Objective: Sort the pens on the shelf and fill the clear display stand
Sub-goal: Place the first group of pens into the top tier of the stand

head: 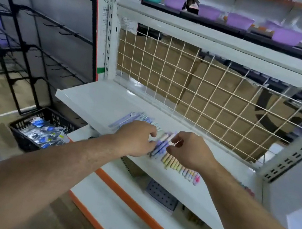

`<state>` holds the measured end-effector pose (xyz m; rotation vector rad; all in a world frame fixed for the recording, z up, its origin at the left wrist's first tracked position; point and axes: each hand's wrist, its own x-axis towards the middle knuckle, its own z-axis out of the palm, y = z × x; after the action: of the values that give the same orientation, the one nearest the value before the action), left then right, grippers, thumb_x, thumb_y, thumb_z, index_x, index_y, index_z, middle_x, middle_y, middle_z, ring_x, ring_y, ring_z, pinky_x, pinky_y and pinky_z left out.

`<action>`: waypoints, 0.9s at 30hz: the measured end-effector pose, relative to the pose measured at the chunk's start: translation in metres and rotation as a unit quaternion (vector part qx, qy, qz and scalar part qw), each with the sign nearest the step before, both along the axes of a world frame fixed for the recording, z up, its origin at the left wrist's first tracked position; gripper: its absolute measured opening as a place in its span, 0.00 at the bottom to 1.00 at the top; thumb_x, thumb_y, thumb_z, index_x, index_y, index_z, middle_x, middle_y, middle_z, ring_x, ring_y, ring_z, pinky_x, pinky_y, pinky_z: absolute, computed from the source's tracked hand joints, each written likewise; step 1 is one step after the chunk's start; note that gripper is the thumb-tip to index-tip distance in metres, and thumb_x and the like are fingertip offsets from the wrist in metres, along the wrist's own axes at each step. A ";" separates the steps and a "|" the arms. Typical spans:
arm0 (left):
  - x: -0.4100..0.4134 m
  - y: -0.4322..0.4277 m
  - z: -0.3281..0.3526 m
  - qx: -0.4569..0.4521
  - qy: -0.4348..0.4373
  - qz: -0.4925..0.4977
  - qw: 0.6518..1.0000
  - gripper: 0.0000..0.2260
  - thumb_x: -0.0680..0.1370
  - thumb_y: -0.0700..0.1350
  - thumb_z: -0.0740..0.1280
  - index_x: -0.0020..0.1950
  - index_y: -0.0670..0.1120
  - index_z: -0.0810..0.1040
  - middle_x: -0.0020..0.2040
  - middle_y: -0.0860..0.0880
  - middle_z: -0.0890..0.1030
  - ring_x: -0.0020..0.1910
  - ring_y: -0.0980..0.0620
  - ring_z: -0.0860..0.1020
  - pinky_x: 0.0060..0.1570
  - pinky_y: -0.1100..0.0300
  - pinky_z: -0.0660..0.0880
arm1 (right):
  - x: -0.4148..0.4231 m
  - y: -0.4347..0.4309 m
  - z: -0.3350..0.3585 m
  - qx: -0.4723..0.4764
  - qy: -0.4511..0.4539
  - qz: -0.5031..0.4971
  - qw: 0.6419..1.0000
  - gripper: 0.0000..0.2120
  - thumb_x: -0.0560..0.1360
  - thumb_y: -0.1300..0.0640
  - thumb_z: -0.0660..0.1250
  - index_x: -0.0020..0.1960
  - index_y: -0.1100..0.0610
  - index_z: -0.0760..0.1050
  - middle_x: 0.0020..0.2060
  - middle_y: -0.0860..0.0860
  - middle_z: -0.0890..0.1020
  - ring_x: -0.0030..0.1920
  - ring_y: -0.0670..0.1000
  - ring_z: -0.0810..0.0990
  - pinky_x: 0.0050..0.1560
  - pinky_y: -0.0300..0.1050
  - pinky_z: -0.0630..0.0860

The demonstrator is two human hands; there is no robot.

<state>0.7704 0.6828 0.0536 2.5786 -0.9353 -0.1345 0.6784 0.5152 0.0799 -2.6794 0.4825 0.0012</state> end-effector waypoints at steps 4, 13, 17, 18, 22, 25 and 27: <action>0.042 0.010 -0.009 0.005 0.005 0.005 1.000 0.15 0.77 0.56 0.65 0.62 0.54 0.78 0.57 0.53 0.81 0.53 0.51 0.79 0.53 0.54 0.78 | 0.043 0.010 -0.009 0.006 0.018 0.008 1.000 0.12 0.74 0.46 0.72 0.55 0.49 0.79 0.47 0.47 0.83 0.47 0.50 0.81 0.50 0.47 0.80; 0.117 0.010 -0.032 0.031 0.008 0.030 0.999 0.12 0.78 0.53 0.65 0.58 0.49 0.80 0.55 0.48 0.80 0.56 0.47 0.77 0.54 0.53 0.76 | 0.136 0.004 -0.031 0.024 0.038 0.055 0.997 0.08 0.73 0.46 0.71 0.49 0.47 0.77 0.46 0.47 0.82 0.44 0.49 0.81 0.46 0.45 0.79; 0.141 0.012 -0.044 0.063 0.001 0.041 0.997 0.15 0.79 0.53 0.64 0.63 0.49 0.78 0.57 0.48 0.79 0.58 0.47 0.77 0.56 0.55 0.74 | 0.163 0.001 -0.040 0.022 0.044 0.083 0.995 0.06 0.74 0.48 0.70 0.46 0.47 0.75 0.46 0.46 0.80 0.45 0.49 0.79 0.42 0.44 0.74; 0.147 0.012 -0.048 0.067 0.007 0.045 0.997 0.15 0.79 0.54 0.64 0.62 0.49 0.78 0.57 0.48 0.80 0.58 0.47 0.77 0.55 0.55 0.74 | 0.168 0.001 -0.042 0.022 0.047 0.084 0.995 0.06 0.74 0.48 0.70 0.47 0.47 0.75 0.47 0.46 0.80 0.46 0.50 0.79 0.43 0.44 0.75; 0.169 0.009 -0.060 0.095 0.008 0.070 0.993 0.17 0.78 0.58 0.64 0.55 0.46 0.78 0.52 0.47 0.80 0.54 0.45 0.78 0.46 0.59 0.72 | 0.185 0.003 -0.047 0.035 0.052 0.070 0.996 0.05 0.73 0.48 0.71 0.45 0.47 0.76 0.46 0.47 0.81 0.46 0.51 0.81 0.49 0.50 0.81; 0.185 0.007 -0.067 0.121 0.034 0.078 0.989 0.21 0.77 0.64 0.63 0.51 0.46 0.75 0.46 0.47 0.78 0.48 0.45 0.78 0.44 0.59 0.72 | 0.195 0.005 -0.050 0.039 0.046 0.054 0.997 0.05 0.73 0.48 0.71 0.44 0.47 0.76 0.45 0.47 0.82 0.45 0.50 0.81 0.48 0.49 0.81; 0.196 0.005 -0.071 0.125 0.052 0.073 0.988 0.23 0.74 0.67 0.65 0.46 0.47 0.72 0.40 0.50 0.74 0.43 0.47 0.75 0.42 0.59 0.70 | 0.200 0.007 -0.050 0.048 0.045 0.036 0.997 0.05 0.73 0.48 0.71 0.45 0.48 0.78 0.45 0.47 0.82 0.43 0.50 0.81 0.47 0.49 0.81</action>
<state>0.9660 0.6875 -0.0178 2.8266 -0.7283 -0.3617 0.8788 0.5226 0.0298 -2.6089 0.4029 0.1635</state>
